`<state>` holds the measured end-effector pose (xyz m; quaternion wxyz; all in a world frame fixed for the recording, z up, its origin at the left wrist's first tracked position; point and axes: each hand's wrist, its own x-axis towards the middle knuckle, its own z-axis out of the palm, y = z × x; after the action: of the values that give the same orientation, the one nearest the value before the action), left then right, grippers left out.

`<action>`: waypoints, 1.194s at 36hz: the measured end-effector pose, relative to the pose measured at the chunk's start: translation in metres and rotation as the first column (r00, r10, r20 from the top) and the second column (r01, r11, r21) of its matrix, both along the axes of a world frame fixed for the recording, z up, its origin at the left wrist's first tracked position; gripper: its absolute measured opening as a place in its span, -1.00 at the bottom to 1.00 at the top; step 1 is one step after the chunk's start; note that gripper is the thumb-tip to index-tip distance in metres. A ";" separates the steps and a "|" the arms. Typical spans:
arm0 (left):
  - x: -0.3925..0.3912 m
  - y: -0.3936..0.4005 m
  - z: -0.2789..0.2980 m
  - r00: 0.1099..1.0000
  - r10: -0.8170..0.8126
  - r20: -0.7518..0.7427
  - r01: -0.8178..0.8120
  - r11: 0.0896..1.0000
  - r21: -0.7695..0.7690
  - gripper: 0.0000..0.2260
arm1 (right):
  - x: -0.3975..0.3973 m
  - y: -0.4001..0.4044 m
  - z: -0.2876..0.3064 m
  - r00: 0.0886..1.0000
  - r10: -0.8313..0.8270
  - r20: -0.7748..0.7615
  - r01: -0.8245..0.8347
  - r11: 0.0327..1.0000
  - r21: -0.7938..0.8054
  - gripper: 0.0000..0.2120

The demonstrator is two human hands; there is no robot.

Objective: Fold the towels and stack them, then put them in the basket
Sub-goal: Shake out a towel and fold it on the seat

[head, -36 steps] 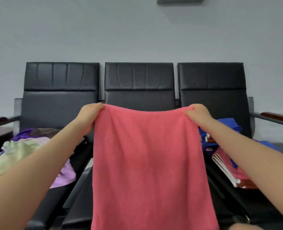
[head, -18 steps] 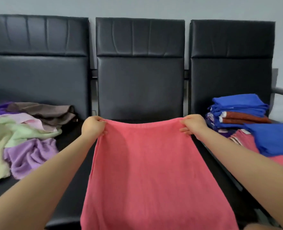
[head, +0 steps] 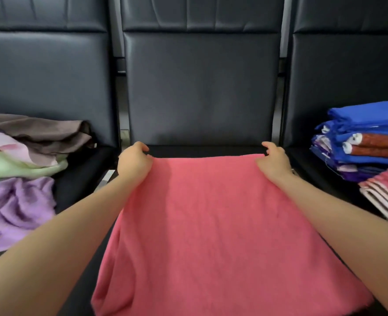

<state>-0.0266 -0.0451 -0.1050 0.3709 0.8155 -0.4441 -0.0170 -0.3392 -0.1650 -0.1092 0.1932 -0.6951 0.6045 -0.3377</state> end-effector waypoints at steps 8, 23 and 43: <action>-0.009 0.022 0.003 0.996 0.041 0.073 -0.048 0.995 0.093 -0.63 | -0.014 0.025 0.012 0.952 0.082 -0.296 -0.068 0.996 0.058 -0.46; -0.041 0.160 0.003 0.982 -0.164 -0.097 0.180 0.965 0.193 -0.72 | -0.073 0.153 0.038 0.994 0.073 -0.082 -0.044 0.949 0.312 -0.75; -0.084 0.241 -0.005 0.935 -0.339 0.103 0.323 0.936 0.143 -0.35 | -0.136 0.224 0.035 0.858 0.318 -0.403 -0.202 0.931 0.304 -0.58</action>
<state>-0.1102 0.1957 -0.1103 0.2825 0.7499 -0.5956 -0.0555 -0.4756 0.0594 -0.0747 0.1801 -0.7994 0.5700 -0.0608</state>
